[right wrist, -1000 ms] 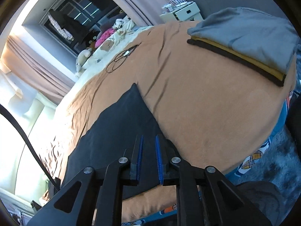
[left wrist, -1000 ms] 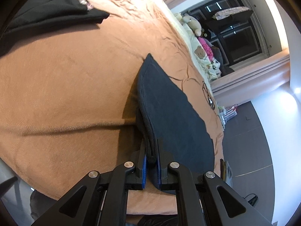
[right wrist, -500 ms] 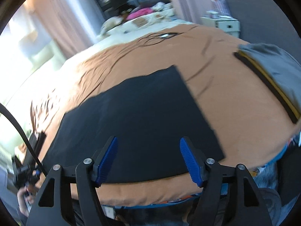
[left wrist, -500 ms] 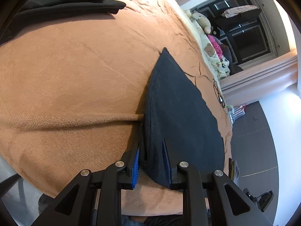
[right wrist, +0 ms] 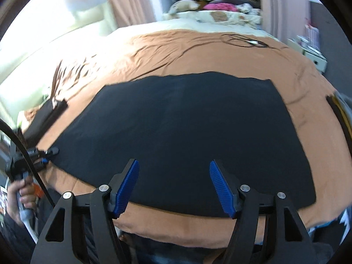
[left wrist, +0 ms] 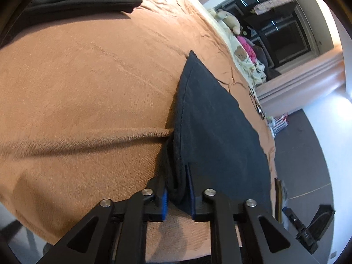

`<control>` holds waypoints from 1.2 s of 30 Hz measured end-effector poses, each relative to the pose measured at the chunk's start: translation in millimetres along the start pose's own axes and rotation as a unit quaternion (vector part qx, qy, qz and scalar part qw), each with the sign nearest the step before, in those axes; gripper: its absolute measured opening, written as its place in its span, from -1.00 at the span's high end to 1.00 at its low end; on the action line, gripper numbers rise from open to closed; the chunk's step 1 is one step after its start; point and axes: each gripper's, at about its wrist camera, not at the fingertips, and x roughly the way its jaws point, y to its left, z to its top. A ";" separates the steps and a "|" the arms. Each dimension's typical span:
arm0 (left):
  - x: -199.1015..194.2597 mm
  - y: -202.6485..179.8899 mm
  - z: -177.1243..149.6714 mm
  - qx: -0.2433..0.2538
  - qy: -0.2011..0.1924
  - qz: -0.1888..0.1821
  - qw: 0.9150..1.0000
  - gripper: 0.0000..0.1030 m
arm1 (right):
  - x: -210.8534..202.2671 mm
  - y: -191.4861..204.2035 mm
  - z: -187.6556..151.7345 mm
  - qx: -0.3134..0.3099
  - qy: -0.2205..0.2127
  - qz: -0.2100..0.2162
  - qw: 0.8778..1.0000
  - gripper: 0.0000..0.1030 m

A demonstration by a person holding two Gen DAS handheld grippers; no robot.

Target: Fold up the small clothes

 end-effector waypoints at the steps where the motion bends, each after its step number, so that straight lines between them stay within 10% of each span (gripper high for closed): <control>1: 0.8 -0.2 -0.7 0.005 -0.002 -0.001 1.000 0.80 | 7.5 4.4 2.3 -0.007 0.008 0.006 1.000 -0.27; 8: 0.9 5.9 -8.0 0.010 -0.023 -0.015 1.000 0.83 | 70.6 9.0 12.9 -0.024 0.082 0.012 0.996 0.68; 36: -3.7 14.0 -13.0 -0.075 -0.033 -0.009 0.997 0.82 | 233.4 19.9 149.8 -0.013 0.112 -0.057 0.992 0.73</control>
